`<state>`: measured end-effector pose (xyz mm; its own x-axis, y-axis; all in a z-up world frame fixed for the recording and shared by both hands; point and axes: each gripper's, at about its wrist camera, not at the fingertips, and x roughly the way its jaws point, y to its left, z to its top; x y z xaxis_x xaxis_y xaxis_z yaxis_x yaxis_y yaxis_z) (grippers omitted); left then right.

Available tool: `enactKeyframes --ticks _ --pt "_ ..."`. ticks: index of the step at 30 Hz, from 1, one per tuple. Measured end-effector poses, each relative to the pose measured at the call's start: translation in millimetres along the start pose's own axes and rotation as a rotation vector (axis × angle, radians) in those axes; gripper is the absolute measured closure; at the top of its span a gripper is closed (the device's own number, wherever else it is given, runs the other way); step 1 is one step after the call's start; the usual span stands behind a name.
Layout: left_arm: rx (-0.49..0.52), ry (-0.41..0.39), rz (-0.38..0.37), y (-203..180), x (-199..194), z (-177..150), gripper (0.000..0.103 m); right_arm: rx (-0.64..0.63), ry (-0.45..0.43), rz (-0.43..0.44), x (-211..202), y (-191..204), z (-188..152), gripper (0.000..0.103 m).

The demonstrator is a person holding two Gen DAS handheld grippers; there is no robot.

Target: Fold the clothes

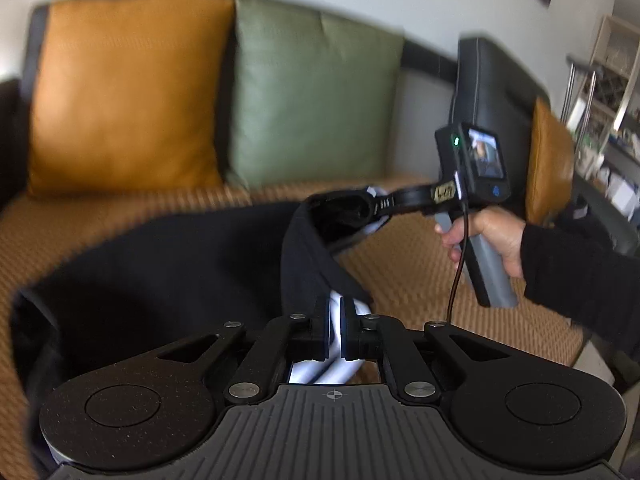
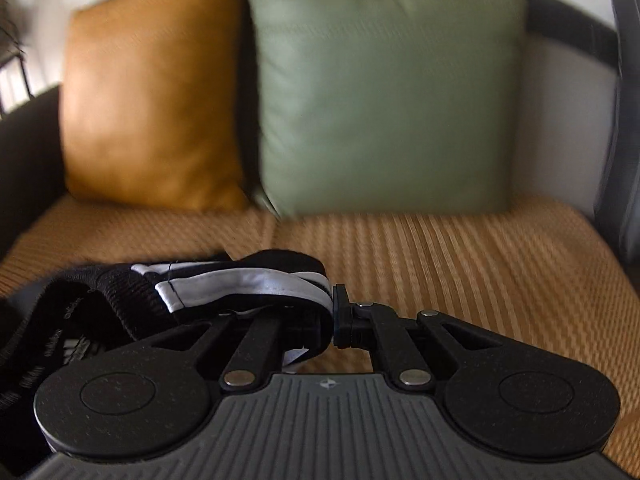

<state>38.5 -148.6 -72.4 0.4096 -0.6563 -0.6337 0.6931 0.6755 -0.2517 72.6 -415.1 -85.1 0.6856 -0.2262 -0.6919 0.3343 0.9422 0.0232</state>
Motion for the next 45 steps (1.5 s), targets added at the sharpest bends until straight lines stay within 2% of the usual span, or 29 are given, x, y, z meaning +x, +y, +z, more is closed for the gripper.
enactKeyframes --ticks 2,4,6,7,8,9,11,12,13,15,16,20,24,27,31,35,36,41,42,45 --pt "0.000 0.062 0.012 -0.2 24.6 -10.6 0.102 0.002 0.016 -0.005 0.7 -5.5 -11.4 0.094" --pt "-0.009 0.117 0.029 4.0 42.6 -17.7 0.102 0.004 0.032 -0.010 1.4 -10.9 -22.9 0.086" --pt "-0.025 0.139 0.040 7.8 48.2 -23.8 0.101 0.006 0.048 -0.015 2.0 -16.4 -34.3 0.066" --pt "-0.031 0.139 0.040 10.4 45.7 -21.1 0.096 0.007 0.056 -0.018 2.4 -19.1 -40.1 0.062" --pt "-0.033 0.131 0.041 13.4 42.4 -18.9 0.092 0.008 0.064 -0.020 2.7 -21.8 -45.8 0.052" --pt "-0.031 0.111 0.050 14.5 32.3 -16.4 0.076 0.009 0.072 -0.023 3.0 -24.5 -51.5 0.042" --pt "-0.024 0.051 0.092 16.7 4.4 -15.6 0.074 -0.004 0.084 -0.029 0.2 -27.8 -60.4 0.034" --pt "-0.021 0.018 0.122 21.3 -10.0 -14.9 0.067 -0.037 0.083 -0.034 -7.2 -25.6 -60.4 0.031" --pt "-0.019 -0.014 0.152 25.9 -24.3 -14.1 0.052 -0.070 0.082 -0.039 -14.6 -23.4 -60.4 0.030" --pt "-0.013 -0.079 0.213 35.2 -53.1 -12.6 0.038 -0.136 0.080 -0.049 -29.5 -18.9 -60.4 0.023" --pt "-0.011 -0.111 0.243 39.9 -67.2 -11.9 0.038 -0.169 0.079 -0.054 -37.0 -16.7 -60.4 0.023" --pt "-0.036 -0.098 0.365 77.3 -93.0 -26.2 0.038 -0.281 0.082 -0.075 -63.9 -10.0 -60.4 0.022" --pt "-0.106 -0.036 0.418 110.9 -96.1 -52.2 0.038 -0.139 0.121 -0.038 -60.3 -36.2 -66.7 0.022" --pt "-0.155 -0.008 0.423 129.0 -92.7 -63.2 0.038 -0.020 0.147 -0.001 -56.7 -57.8 -72.3 0.022" --pt "-0.145 0.008 0.416 132.4 -88.2 -74.7 0.038 0.140 0.181 0.048 -51.8 -86.7 -79.7 0.022" --pt "-0.117 0.020 0.416 126.5 -75.8 -72.3 0.038 0.299 0.214 0.097 -47.0 -115.5 -87.1 0.022" --pt "-0.110 0.020 0.414 124.9 -74.2 -71.9 0.038 0.293 0.221 0.100 -47.1 -119.4 -89.2 0.022" --pt "-0.094 0.024 0.403 120.3 -70.2 -68.9 0.038 -0.025 0.250 0.057 -56.8 -118.7 -101.2 0.022" --pt "-0.096 0.022 0.400 121.0 -67.8 -68.1 0.038 -0.050 0.250 0.047 -60.9 -120.6 -103.6 0.022" --pt "-0.106 0.010 0.399 122.3 -68.7 -67.8 0.038 0.071 0.192 0.061 -87.4 -130.0 -107.5 0.022"
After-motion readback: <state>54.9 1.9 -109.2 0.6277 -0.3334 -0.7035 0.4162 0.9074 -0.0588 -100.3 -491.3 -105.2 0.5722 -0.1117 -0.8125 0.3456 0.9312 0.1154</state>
